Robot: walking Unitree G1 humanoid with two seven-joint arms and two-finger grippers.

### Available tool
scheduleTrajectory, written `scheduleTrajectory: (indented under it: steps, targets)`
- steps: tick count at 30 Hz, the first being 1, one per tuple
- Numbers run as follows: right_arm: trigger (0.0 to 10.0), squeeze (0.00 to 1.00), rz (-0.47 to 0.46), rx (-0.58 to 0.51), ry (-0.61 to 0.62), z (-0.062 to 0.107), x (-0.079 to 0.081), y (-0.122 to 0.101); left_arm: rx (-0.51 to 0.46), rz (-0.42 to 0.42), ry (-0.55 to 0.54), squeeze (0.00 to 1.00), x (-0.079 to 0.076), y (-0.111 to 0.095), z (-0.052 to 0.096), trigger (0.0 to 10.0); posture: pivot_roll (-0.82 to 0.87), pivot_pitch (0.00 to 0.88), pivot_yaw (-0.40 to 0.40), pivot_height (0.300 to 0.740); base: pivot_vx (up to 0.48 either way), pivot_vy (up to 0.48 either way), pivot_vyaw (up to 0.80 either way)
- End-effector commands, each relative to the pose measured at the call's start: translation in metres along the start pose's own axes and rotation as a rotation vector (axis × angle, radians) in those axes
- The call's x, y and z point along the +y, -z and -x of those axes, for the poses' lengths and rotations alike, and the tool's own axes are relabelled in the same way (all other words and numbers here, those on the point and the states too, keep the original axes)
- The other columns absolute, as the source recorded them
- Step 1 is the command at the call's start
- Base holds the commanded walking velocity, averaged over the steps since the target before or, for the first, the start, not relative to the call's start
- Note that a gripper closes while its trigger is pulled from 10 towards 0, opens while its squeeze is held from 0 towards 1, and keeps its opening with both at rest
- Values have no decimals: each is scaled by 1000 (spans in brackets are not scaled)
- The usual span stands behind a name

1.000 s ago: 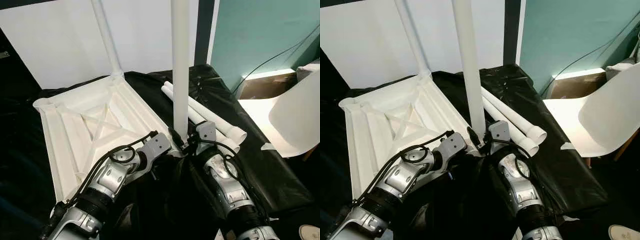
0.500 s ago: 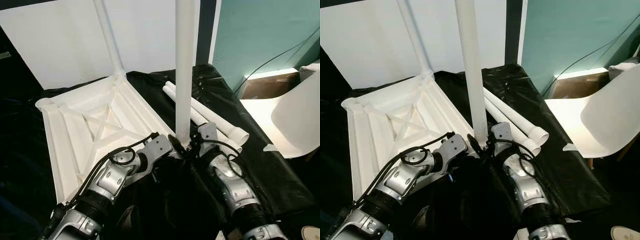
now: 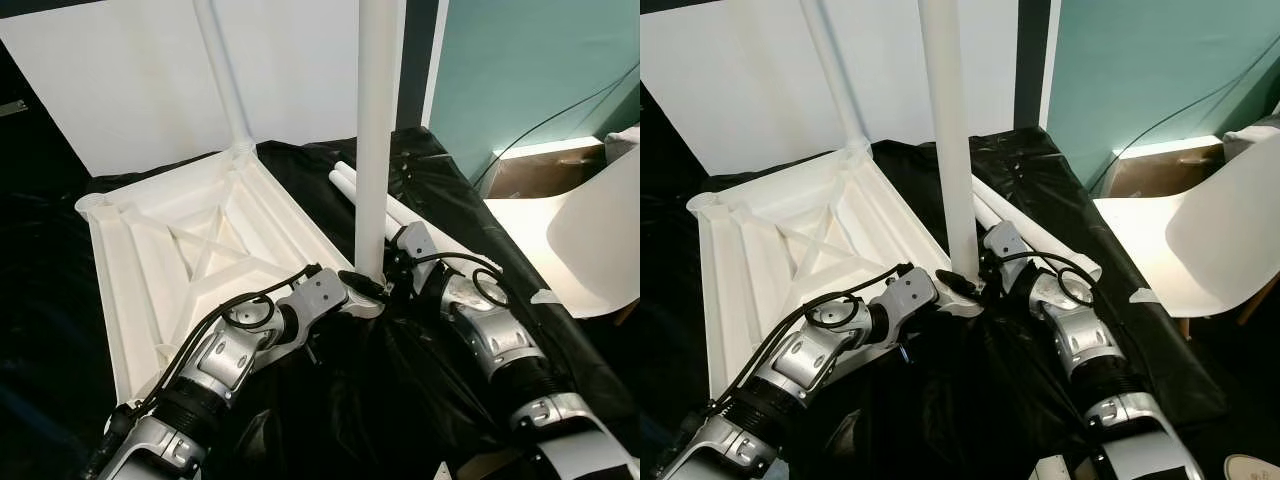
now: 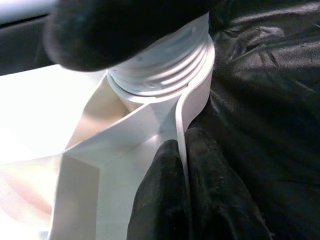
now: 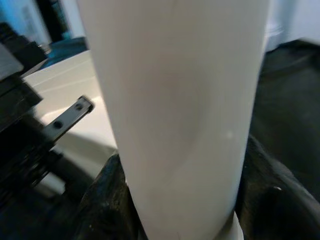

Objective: Building children table

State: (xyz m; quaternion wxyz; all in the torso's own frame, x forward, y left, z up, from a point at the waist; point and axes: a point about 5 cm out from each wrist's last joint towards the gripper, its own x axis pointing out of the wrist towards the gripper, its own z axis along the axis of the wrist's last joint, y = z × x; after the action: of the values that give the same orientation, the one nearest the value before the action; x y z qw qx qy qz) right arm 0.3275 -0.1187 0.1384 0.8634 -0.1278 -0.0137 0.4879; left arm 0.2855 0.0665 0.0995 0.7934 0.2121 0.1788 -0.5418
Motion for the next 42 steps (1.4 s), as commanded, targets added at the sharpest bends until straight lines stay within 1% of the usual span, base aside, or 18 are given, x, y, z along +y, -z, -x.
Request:
scheduleTrajectory:
  steps: [1,8,13,15,17,18,19,20,21,24,25,28,33,34,35,36,37,42]
  targets:
    - [0,0,-2,33,-79,4,-4,-2,83,81,115,0,-21,30,-7,10000,46,0,54,740,0,0,0]
    - [0,0,-220,35,-142,12,-13,2,84,84,113,0,-21,31,-7,10000,53,0,47,740,0,0,0]
    - [0,0,-183,14,-82,10,-5,6,85,85,114,0,-22,32,-7,10000,52,0,49,740,0,0,0]
    - [0,0,-137,-31,12,4,3,4,86,85,114,0,-22,32,-7,10000,56,0,47,740,0,0,0]
    - [0,0,-65,-103,324,0,12,-1,86,85,113,0,-22,33,-7,10000,58,0,43,740,0,0,0]
    - [0,0,-65,-103,324,0,12,-1,86,85,113,0,-22,33,-7,10000,58,0,43,740,0,0,0]
    - [0,0,-42,-117,482,2,15,-1,86,84,112,0,-22,33,-7,10000,58,0,43,740,0,0,0]
    - [0,0,-42,-117,482,2,15,-1,86,84,112,0,-22,33,-7,10000,58,0,43,740,0,0,0]
    - [0,0,-25,-121,593,6,18,0,85,85,112,0,-23,33,-7,10000,58,0,46,740,0,0,0]
    - [0,0,-17,-122,651,8,20,0,85,86,112,0,-23,33,-7,10000,58,0,46,740,0,0,0]
    - [0,0,-14,-135,761,11,22,0,87,89,114,0,-25,34,-8,10000,61,0,47,740,0,0,0]
    - [0,0,-16,-143,842,15,19,0,86,100,115,0,-26,34,-8,10000,59,0,48,740,0,0,0]
    - [0,0,-35,-140,850,15,21,2,85,106,113,0,-26,34,-8,10000,58,0,45,740,0,0,0]
    - [2471,0,-54,-133,829,12,23,4,84,106,112,0,-26,35,-8,10000,58,0,45,740,0,0,0]
    - [2471,0,-54,-133,829,12,23,4,84,106,112,0,-26,35,-8,10000,58,0,45,740,0,0,0]
    - [10000,0,-65,-126,803,8,26,5,84,106,112,0,-26,35,-8,10000,58,0,45,740,0,0,0]
    - [10000,1000,-87,-123,768,5,27,6,84,105,112,0,-26,34,-8,10000,53,0,51,740,0,0,0]
    - [10000,1000,-106,-126,676,2,27,7,83,102,114,0,-26,34,-7,10000,53,0,53,740,0,0,0]
